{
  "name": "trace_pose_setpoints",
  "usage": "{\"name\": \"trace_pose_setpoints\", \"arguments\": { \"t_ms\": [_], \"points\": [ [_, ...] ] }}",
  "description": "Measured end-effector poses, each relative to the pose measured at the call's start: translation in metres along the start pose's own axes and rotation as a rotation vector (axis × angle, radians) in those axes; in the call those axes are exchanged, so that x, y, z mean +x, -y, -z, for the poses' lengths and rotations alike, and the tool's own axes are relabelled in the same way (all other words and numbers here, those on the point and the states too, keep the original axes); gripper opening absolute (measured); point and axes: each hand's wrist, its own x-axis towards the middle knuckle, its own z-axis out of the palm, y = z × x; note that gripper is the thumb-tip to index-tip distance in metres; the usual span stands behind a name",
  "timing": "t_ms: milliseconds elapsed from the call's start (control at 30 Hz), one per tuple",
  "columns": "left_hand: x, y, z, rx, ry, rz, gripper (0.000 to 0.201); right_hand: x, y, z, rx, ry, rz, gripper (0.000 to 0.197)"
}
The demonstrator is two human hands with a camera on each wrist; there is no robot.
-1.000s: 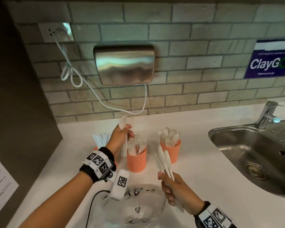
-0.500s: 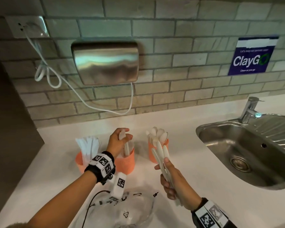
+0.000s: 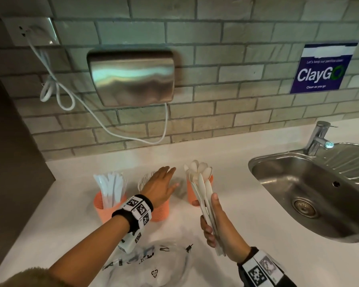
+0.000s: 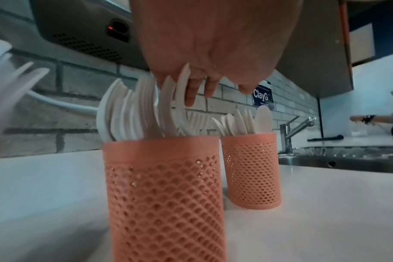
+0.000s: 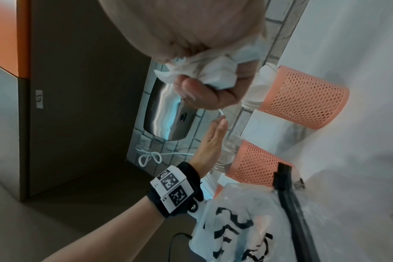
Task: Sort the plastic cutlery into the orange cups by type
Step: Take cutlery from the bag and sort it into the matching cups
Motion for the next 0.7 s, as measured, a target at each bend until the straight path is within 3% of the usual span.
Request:
{"name": "trace_pose_setpoints", "arguments": {
  "t_ms": [133, 200, 300, 367, 500, 633, 700],
  "points": [
    [0.012, 0.003, -0.005, 0.181, 0.082, -0.008, 0.126, 0.002, 0.000, 0.001, 0.008, -0.030, 0.028, 0.063],
    [0.017, 0.005, -0.005, 0.214, 0.093, 0.032, 0.120, 0.003, 0.001, 0.002, 0.023, -0.050, 0.040, 0.057],
    [0.020, 0.005, 0.001, 0.205, 0.120, 0.093, 0.089, 0.005, 0.000, 0.006, 0.028, -0.080, 0.055, 0.051],
    [0.018, 0.004, 0.007, 0.194, 0.110, 0.096, 0.095, 0.008, -0.001, 0.009, 0.040, -0.096, 0.062, 0.049],
    [0.011, 0.005, 0.007, 0.222, 0.130, 0.072, 0.132, 0.015, -0.004, 0.006, 0.054, -0.120, 0.047, 0.049],
    [0.005, 0.008, 0.008, 0.172, 0.124, 0.089, 0.135, 0.022, -0.006, 0.002, 0.048, -0.120, 0.058, 0.055],
    [0.000, 0.006, 0.021, 0.085, 0.017, 0.065, 0.128, 0.025, -0.005, 0.004, 0.042, -0.112, 0.078, 0.054]
  ]
}}
